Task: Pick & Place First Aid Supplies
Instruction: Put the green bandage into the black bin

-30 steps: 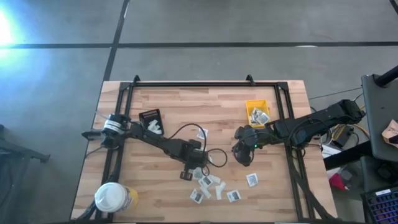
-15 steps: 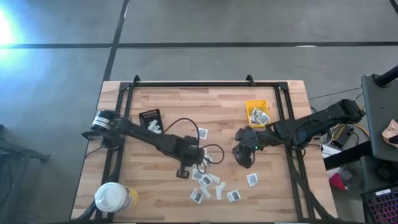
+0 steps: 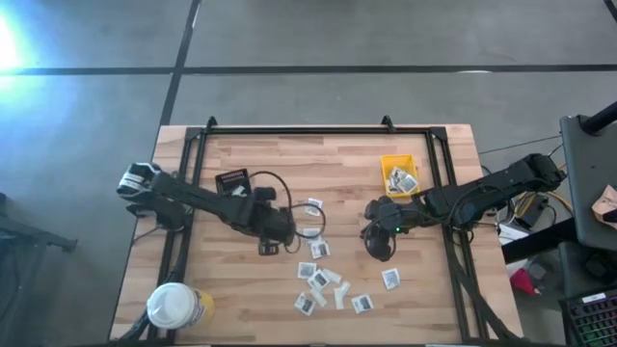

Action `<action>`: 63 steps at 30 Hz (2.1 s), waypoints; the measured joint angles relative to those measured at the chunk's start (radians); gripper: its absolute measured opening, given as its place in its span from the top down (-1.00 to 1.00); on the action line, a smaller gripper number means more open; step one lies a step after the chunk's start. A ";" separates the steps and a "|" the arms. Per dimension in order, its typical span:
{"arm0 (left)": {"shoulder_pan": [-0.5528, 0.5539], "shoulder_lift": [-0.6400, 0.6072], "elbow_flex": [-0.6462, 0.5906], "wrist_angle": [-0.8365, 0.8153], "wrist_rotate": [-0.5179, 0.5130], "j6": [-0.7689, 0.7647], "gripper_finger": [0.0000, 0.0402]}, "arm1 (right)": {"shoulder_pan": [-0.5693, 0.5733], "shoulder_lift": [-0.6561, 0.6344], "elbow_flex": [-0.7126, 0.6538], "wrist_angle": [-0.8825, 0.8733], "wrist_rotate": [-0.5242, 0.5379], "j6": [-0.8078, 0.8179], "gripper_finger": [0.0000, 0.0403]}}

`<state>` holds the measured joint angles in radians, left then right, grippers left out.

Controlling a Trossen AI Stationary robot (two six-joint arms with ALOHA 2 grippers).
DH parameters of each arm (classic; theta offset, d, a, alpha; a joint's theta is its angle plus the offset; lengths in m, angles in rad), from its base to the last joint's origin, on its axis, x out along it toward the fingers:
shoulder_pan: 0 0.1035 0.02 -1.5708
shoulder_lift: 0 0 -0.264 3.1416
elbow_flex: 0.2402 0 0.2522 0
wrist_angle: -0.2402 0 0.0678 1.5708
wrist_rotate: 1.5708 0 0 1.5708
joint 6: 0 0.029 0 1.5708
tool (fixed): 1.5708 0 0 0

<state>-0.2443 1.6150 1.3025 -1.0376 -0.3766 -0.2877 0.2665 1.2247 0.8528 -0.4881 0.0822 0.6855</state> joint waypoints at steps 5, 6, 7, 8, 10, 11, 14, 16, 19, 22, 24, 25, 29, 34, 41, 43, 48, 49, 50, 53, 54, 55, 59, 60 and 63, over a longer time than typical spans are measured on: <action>-0.006 -0.076 -0.007 -0.134 -0.104 -0.176 1.00 | 0.000 0.000 -0.003 0.000 0.010 -0.004 0.70; -0.008 -0.093 -0.016 -0.156 -0.129 -0.211 1.00 | 0.000 0.001 -0.004 0.001 0.022 -0.005 0.70; -0.009 -0.110 -0.027 -0.175 -0.150 -0.247 1.00 | 0.000 0.002 -0.004 0.000 0.031 -0.005 0.70; -0.010 -0.130 -0.043 -0.189 -0.167 -0.281 1.00 | 0.000 0.003 -0.005 0.001 0.039 -0.005 0.70; -0.011 -0.171 -0.089 -0.195 -0.194 -0.341 1.00 | 0.000 0.003 -0.006 0.000 0.050 -0.005 0.70; -0.011 -0.191 -0.114 -0.194 -0.205 -0.368 1.00 | 0.000 0.003 -0.006 0.001 0.052 -0.005 0.70; -0.012 -0.250 -0.199 -0.195 -0.221 -0.444 1.00 | 0.003 0.003 -0.006 0.001 0.052 -0.005 0.70; -0.012 -0.287 -0.256 -0.193 -0.242 -0.500 1.00 | 0.005 0.003 -0.006 0.004 0.053 -0.005 0.70; -0.012 -0.335 -0.335 -0.193 -0.294 -0.597 1.00 | 0.009 0.010 -0.006 0.019 0.080 -0.005 0.70; -0.012 -0.368 -0.398 -0.193 -0.338 -0.698 1.00 | 0.013 0.028 -0.006 0.054 0.102 -0.005 0.70; -0.012 -0.384 -0.429 -0.188 -0.345 -0.747 1.00 | 0.013 0.048 -0.006 0.085 0.102 -0.005 0.70; -0.012 -0.388 -0.442 -0.188 -0.346 -0.770 1.00 | 0.013 0.060 -0.006 0.096 0.102 -0.006 0.70; -0.012 -0.390 -0.478 -0.184 -0.350 -0.831 1.00 | 0.013 0.121 -0.006 0.161 0.103 -0.024 0.70; -0.011 -0.390 -0.508 -0.161 -0.351 -0.886 1.00 | 0.013 0.210 -0.006 0.266 0.101 -0.066 0.70; -0.011 -0.389 -0.551 -0.138 -0.351 -0.976 1.00 | 0.013 0.315 -0.007 0.403 0.094 -0.119 0.70; -0.011 -0.389 -0.567 -0.119 -0.351 -0.984 1.00 | 0.013 0.337 -0.004 0.416 0.093 -0.139 0.70; -0.008 -0.389 -0.593 -0.070 -0.349 -0.986 1.00 | 0.013 0.382 0.030 0.421 0.089 -0.182 0.70; -0.008 -0.389 -0.593 -0.069 -0.349 -0.986 0.99 | 0.013 0.393 0.039 0.420 0.089 -0.194 0.70; -0.007 -0.389 -0.593 -0.069 -0.350 -0.986 0.98 | 0.013 0.404 0.051 0.419 0.085 -0.206 0.70; -0.006 -0.389 -0.593 -0.069 -0.350 -0.969 0.90 | 0.013 0.437 0.090 0.417 0.033 -0.258 0.70; -0.006 -0.389 -0.593 -0.069 -0.350 -0.967 0.86 | 0.013 0.449 0.107 0.419 0.016 -0.279 0.70; -0.006 -0.389 -0.593 -0.069 -0.350 -0.967 0.82 | 0.013 0.460 0.121 0.425 0.002 -0.301 0.70; -0.006 -0.389 -0.592 -0.070 -0.350 -0.961 0.62 | 0.013 0.507 0.171 0.415 -0.034 -0.367 0.70; -0.006 -0.389 -0.591 -0.072 -0.350 -0.954 0.57 | 0.013 0.519 0.184 0.405 -0.040 -0.384 0.70; -0.006 -0.391 -0.574 -0.075 -0.340 -0.907 0.45 | 0.012 0.539 0.236 0.327 -0.066 -0.424 0.70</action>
<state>-0.2503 1.2236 0.7286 -1.1127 -0.7170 -1.1952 0.2789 1.7639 1.0890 -0.1610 0.0165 0.2618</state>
